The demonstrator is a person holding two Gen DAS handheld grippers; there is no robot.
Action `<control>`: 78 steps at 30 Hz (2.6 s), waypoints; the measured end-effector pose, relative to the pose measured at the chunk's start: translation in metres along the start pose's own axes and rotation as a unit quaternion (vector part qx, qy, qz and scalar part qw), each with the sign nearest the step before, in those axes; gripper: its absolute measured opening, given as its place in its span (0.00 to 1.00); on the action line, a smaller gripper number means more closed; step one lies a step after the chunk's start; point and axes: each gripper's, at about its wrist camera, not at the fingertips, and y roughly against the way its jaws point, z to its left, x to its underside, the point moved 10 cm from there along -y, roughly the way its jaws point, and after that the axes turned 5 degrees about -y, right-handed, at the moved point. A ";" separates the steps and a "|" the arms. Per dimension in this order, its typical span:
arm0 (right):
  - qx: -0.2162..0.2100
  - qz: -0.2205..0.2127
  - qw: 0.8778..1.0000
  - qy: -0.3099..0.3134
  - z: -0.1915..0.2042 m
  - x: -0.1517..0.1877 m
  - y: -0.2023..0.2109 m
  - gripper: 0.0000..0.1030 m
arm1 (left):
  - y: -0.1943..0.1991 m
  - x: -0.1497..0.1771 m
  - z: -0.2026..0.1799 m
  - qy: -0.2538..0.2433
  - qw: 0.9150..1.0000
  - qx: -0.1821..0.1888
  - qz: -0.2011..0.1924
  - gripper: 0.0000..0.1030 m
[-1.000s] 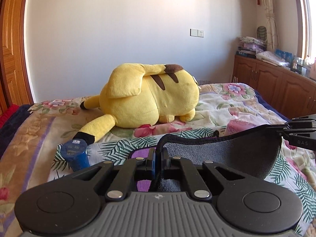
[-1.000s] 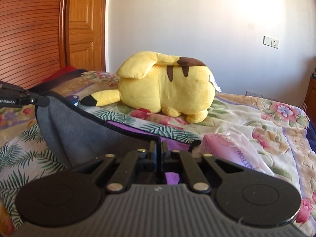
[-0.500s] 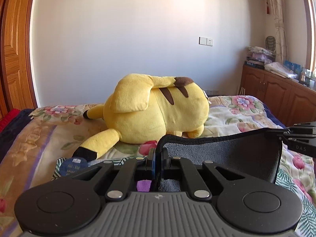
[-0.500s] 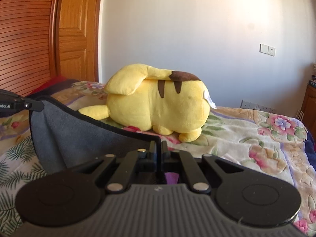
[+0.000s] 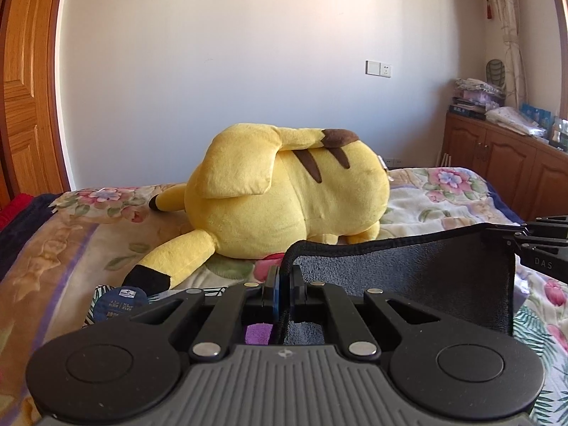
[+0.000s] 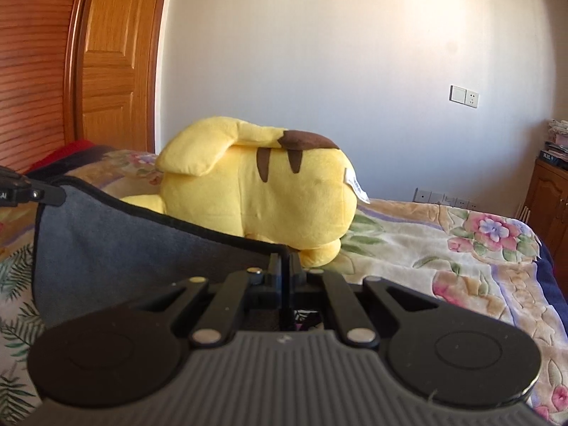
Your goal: Fold towel
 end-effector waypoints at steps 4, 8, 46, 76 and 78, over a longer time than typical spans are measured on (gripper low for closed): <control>0.004 0.004 1.000 0.014 0.000 0.008 -0.015 0.04 | -0.010 0.006 0.003 -0.001 1.000 -0.013 -0.002 0.00; 0.005 0.007 1.000 0.028 0.001 0.016 -0.030 0.04 | -0.023 0.013 0.006 -0.005 1.000 -0.023 -0.004 0.00; -0.028 0.056 0.998 0.013 0.003 0.034 -0.027 0.38 | -0.032 0.052 -0.011 -0.016 0.998 -0.032 0.058 0.32; -0.028 0.046 0.998 -0.029 0.020 0.007 0.103 0.42 | 0.113 0.035 -0.048 -0.041 0.998 -0.015 0.054 0.46; -0.027 0.046 0.998 -0.031 0.022 0.008 0.109 0.47 | 0.120 0.036 -0.049 -0.042 0.998 -0.014 0.053 0.49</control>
